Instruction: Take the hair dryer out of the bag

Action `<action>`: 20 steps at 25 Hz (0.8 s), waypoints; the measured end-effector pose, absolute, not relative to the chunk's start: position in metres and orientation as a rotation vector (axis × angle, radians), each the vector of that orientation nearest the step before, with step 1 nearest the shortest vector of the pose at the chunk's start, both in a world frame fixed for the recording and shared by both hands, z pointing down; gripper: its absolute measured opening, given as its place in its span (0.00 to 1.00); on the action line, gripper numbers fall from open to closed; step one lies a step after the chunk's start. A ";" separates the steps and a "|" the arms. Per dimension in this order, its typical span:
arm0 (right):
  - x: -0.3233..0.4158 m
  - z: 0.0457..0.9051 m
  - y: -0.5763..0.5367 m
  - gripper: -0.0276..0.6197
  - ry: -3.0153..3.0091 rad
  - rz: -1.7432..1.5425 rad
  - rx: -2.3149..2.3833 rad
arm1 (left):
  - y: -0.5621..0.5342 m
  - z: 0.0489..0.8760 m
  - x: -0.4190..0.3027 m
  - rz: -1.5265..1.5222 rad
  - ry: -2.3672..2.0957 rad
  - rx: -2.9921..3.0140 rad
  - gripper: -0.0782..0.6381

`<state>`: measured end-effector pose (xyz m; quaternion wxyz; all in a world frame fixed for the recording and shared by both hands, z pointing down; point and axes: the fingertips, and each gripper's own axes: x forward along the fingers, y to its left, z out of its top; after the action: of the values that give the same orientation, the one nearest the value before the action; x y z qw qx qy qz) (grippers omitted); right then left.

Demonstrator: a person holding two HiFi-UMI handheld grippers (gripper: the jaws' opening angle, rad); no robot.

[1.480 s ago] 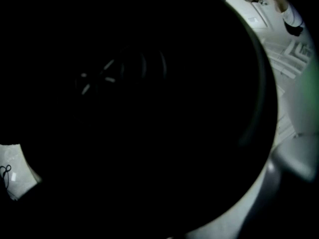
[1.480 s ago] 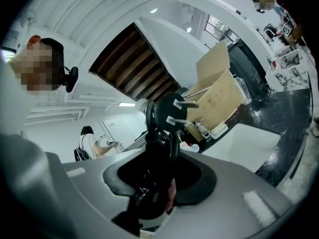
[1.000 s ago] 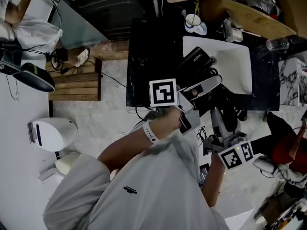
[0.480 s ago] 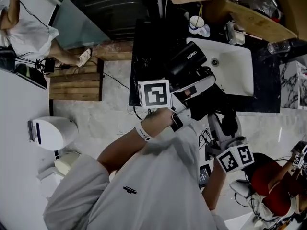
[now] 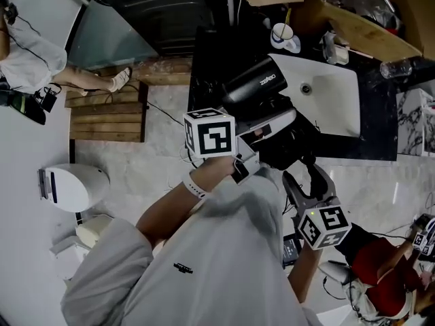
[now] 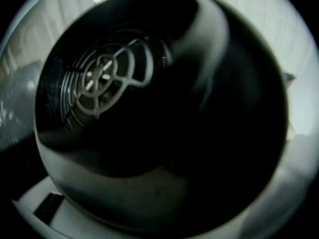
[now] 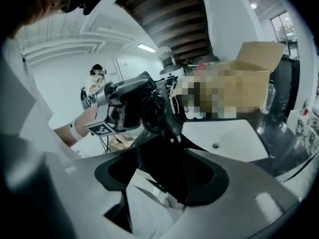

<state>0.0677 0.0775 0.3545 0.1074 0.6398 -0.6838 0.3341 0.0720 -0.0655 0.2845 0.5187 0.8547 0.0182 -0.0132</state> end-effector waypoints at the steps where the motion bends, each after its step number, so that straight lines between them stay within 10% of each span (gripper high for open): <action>1: 0.070 0.357 0.080 0.50 -1.992 0.985 1.898 | -0.067 0.285 0.069 -0.019 0.033 2.082 0.47; 5: 0.090 0.348 0.079 0.47 -1.925 0.906 2.045 | -0.068 0.281 0.058 0.035 0.004 2.205 0.46; 13: 0.136 0.305 0.062 0.06 -1.793 0.601 2.399 | -0.065 0.285 0.033 0.181 -0.103 2.472 0.46; 20: 0.128 0.287 0.040 0.06 -1.882 0.396 2.404 | -0.057 0.295 0.008 0.274 -0.159 2.569 0.46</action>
<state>0.1278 0.0398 0.2868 0.0318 0.7805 -0.6110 0.1286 0.0075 -0.0566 0.2953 0.2731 0.9547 -0.0591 0.1019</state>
